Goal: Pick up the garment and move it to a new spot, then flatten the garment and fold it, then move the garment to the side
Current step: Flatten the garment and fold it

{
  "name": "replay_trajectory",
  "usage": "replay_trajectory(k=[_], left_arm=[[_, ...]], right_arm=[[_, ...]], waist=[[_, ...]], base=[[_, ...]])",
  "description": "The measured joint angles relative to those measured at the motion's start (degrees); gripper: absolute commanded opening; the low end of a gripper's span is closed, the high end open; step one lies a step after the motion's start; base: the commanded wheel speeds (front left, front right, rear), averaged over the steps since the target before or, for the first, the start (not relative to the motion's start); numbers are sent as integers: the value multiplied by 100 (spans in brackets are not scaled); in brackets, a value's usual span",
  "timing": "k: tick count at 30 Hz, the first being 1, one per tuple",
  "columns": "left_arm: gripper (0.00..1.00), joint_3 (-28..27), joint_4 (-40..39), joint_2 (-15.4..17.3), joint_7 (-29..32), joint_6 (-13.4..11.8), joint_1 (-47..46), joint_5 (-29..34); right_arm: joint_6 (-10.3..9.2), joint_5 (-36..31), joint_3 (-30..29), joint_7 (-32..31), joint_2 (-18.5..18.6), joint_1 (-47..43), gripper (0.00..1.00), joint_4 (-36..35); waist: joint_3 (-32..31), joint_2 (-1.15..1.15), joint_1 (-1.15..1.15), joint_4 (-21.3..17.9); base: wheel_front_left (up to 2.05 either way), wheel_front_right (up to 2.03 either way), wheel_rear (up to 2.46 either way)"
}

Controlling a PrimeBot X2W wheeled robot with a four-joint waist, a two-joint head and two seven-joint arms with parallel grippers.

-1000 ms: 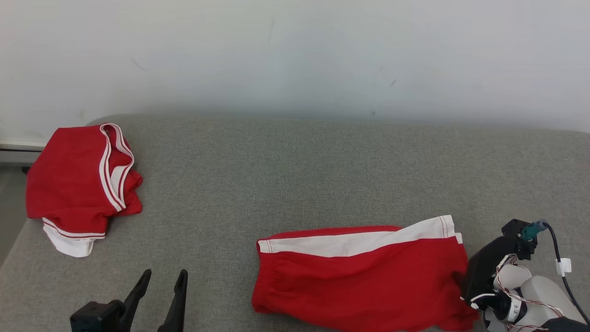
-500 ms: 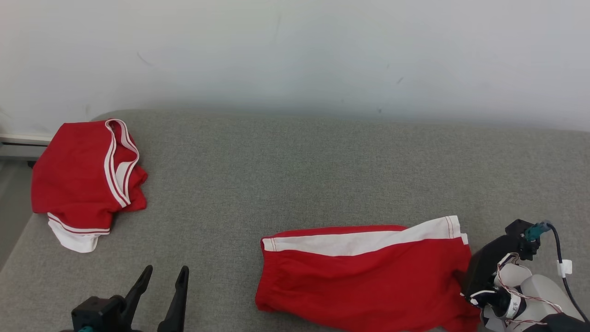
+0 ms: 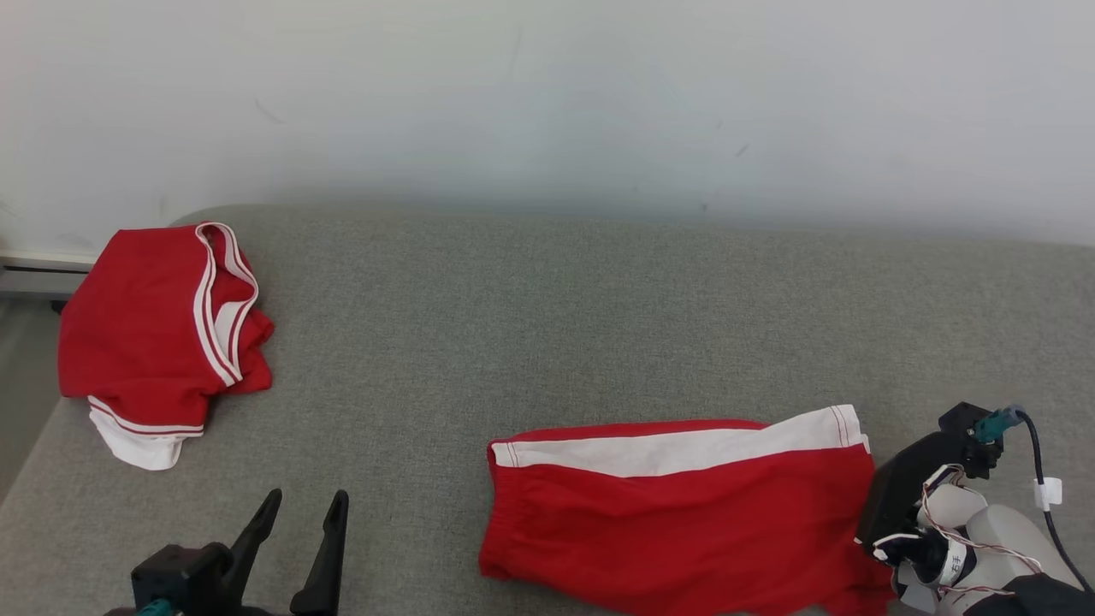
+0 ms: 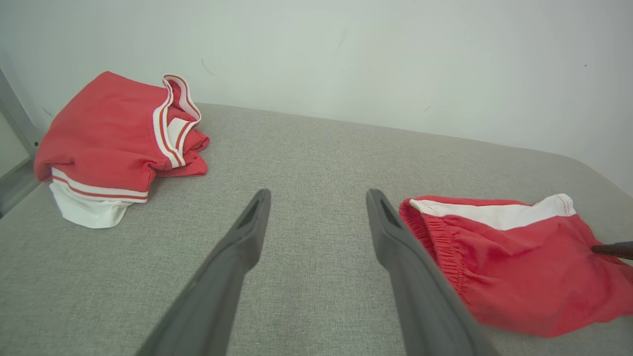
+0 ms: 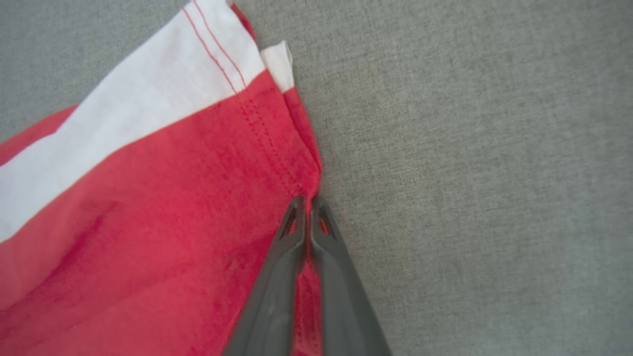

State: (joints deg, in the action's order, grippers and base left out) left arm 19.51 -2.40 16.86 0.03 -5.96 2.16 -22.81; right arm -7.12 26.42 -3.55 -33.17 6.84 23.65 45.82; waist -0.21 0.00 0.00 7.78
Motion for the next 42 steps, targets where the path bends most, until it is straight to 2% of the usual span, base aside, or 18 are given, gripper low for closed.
replay_trajectory(k=[4,17,21,27,34,42], left_arm=[[100,-4,29,1,-5,3,-3,-24],[100,-10,112,12,-34,43,-2,-33],[100,-14,134,13,-59,44,1,-45],[100,-7,146,5,-64,44,4,-59],[100,3,168,2,-66,49,34,-62],[100,13,164,2,-91,48,91,-62]], right_arm=[[0,3,-124,94,67,7,0,21],[-1,1,-935,499,779,-12,0,-13],[-1,-40,-1018,610,801,-118,0,-210],[14,-232,-601,653,623,-250,0,-688],[471,-238,-69,543,22,-435,0,-1336],[928,-172,635,293,-408,-436,0,-2038]], waist=[[-21,0,0,-20],[-66,0,0,-102],[-87,0,0,-120],[-125,0,0,-148],[-165,0,0,-185],[-184,0,0,-206]], base=[[0,0,0],[0,0,0],[0,0,0],[0,0,0],[0,0,0],[0,0,0]])
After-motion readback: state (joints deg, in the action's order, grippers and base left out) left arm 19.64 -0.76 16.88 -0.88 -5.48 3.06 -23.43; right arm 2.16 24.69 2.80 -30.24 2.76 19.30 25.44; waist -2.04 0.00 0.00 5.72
